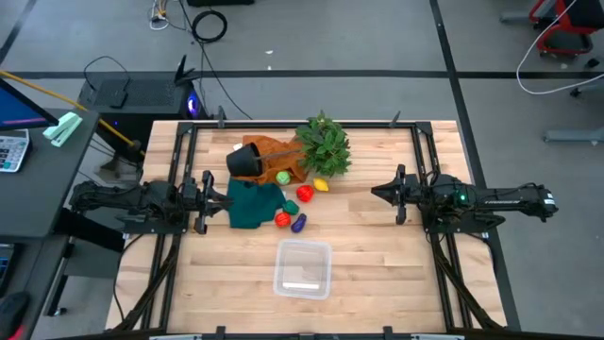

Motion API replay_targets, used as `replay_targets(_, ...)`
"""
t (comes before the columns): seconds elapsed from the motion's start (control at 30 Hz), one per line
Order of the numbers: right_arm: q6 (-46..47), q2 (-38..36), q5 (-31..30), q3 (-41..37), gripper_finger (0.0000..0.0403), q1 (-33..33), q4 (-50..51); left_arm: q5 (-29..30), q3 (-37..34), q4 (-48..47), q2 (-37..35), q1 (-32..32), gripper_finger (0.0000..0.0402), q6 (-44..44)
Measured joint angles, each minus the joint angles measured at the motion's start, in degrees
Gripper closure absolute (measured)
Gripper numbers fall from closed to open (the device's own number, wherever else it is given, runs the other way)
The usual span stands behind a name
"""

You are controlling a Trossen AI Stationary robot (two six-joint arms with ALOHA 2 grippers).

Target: Pick and placing Produce into tupperware

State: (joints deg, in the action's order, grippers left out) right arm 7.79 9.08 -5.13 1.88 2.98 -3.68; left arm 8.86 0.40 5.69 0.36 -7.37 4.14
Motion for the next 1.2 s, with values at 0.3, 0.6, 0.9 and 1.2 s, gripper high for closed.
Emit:
replay_targets(0.3,0.0,0.0,0.0,0.0,0.0403,0.0,-0.3,0.0,0.0,0.0,0.0,0.0,0.0343,0.1)
replay_targets(0.6,0.3,0.0,0.0,0.0,0.0403,0.0,-4.3,0.0,0.0,0.1,0.0,0.0,0.0350,4.5)
replay_targets(0.9,1.1,0.0,4.0,0.2,0.0398,0.0,-13.4,0.5,0.0,4.6,0.0,0.1,0.0345,4.2)
replay_targets(1.2,-1.7,7.2,6.3,8.7,0.0385,-0.2,-13.1,4.5,0.0,7.2,0.4,0.1,0.0342,2.0)
